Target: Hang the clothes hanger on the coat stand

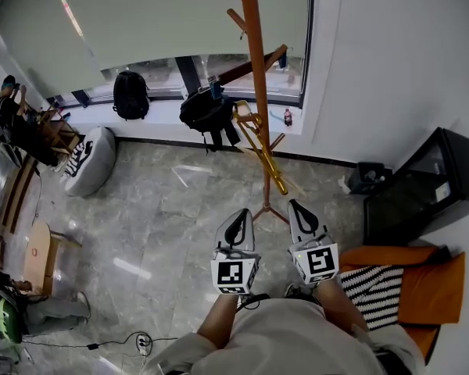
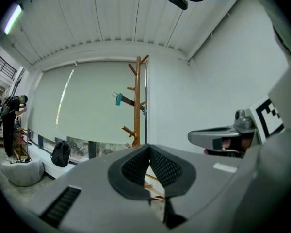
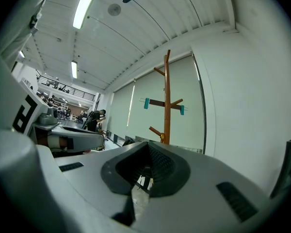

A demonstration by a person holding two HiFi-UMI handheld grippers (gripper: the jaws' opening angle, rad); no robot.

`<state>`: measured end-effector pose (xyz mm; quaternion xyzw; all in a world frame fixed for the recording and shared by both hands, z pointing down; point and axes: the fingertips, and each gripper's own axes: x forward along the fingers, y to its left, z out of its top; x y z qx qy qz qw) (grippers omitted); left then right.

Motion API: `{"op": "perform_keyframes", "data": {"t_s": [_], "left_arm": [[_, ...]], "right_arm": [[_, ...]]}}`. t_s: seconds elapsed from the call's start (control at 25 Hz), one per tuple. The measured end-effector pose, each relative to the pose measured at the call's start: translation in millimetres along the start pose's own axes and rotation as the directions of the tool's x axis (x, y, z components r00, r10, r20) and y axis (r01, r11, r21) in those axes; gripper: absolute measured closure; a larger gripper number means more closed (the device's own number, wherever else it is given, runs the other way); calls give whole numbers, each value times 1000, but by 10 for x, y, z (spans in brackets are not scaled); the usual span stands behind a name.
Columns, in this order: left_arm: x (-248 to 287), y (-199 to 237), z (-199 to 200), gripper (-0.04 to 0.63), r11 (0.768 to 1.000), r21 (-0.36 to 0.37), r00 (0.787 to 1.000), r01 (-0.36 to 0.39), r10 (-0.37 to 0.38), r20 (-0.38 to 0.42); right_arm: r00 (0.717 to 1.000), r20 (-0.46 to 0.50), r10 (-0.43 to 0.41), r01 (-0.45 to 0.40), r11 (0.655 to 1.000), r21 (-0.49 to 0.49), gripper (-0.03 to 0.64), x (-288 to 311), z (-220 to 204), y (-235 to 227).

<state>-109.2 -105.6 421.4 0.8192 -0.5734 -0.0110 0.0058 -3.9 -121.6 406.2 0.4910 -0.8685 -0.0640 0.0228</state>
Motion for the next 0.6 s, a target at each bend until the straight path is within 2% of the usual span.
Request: {"op": "perform_keyframes", "data": {"t_s": [0.6], "left_arm": [[19, -80, 14, 586, 1000, 16, 1000, 11, -11, 10]], "right_arm": [[1000, 3, -6, 6, 1000, 7, 612, -50, 33, -41]]}}
